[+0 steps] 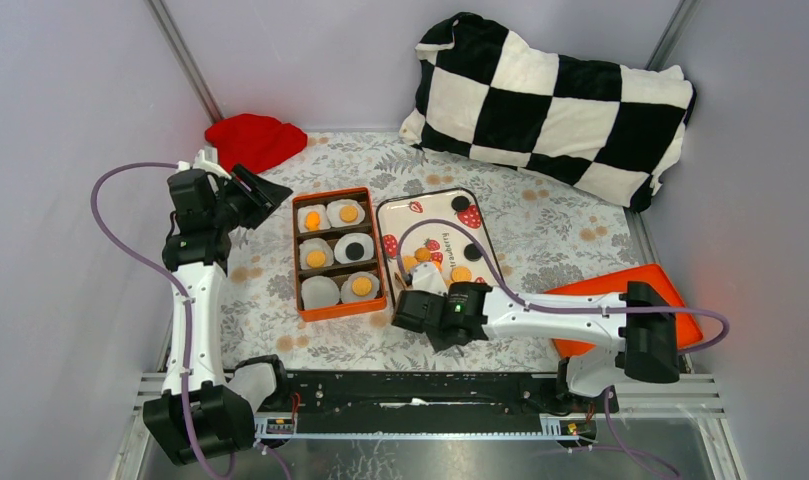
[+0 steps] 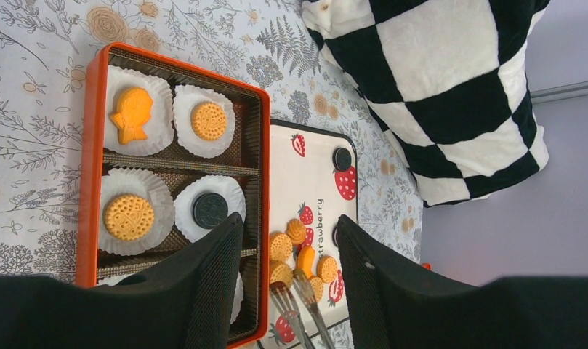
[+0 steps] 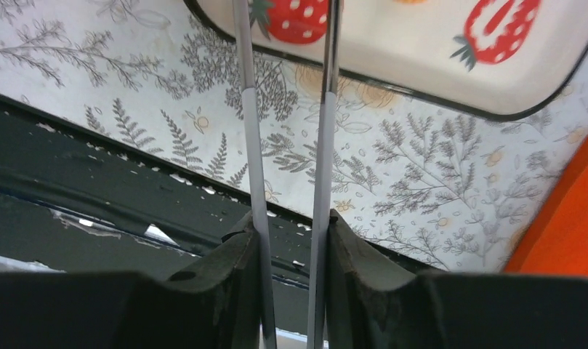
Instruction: Pack the cookies
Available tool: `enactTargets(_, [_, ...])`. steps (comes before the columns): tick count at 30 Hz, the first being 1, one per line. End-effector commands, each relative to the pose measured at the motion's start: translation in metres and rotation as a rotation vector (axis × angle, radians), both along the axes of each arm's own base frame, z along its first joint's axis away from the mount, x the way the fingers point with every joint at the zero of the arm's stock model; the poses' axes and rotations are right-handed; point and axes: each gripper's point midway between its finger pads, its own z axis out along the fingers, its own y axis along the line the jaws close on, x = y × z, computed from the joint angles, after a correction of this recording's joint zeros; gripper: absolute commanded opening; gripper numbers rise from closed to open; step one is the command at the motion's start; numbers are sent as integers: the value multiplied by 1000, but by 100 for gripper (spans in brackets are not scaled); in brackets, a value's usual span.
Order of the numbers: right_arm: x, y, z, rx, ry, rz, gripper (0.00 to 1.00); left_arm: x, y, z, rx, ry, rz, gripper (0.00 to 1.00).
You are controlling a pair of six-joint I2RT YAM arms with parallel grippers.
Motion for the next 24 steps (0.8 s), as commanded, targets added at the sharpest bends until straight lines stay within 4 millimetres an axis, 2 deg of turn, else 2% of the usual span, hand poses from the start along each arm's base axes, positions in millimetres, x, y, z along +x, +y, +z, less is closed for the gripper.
enactTargets(1, [28, 11, 47, 16, -164, -5, 9, 4, -5, 16, -2, -57, -22, 56])
enactTargets(6, [45, 34, 100, 126, -267, 47, 5, 9, 0, 2, -33, 7, 13, 51])
enactTargets(10, [48, 68, 118, 210, -279, 138, 4, 13, 6, -5, -29, 45, 45, 49])
enactTargets(15, [35, 125, 107, 285, -181, 283, 3, 12, 20, 8, 28, 32, 103, 49])
enactTargets(18, [28, 152, 98, 310, -135, 349, 3, 10, 23, 13, 51, 23, 108, 49])
enactTargets(21, [26, 169, 87, 301, -109, 394, 3, 8, 24, 11, 56, 29, 109, 50])
enactTargets(24, [27, 177, 76, 270, -96, 417, 3, 7, 24, 5, 53, 41, 105, 50])
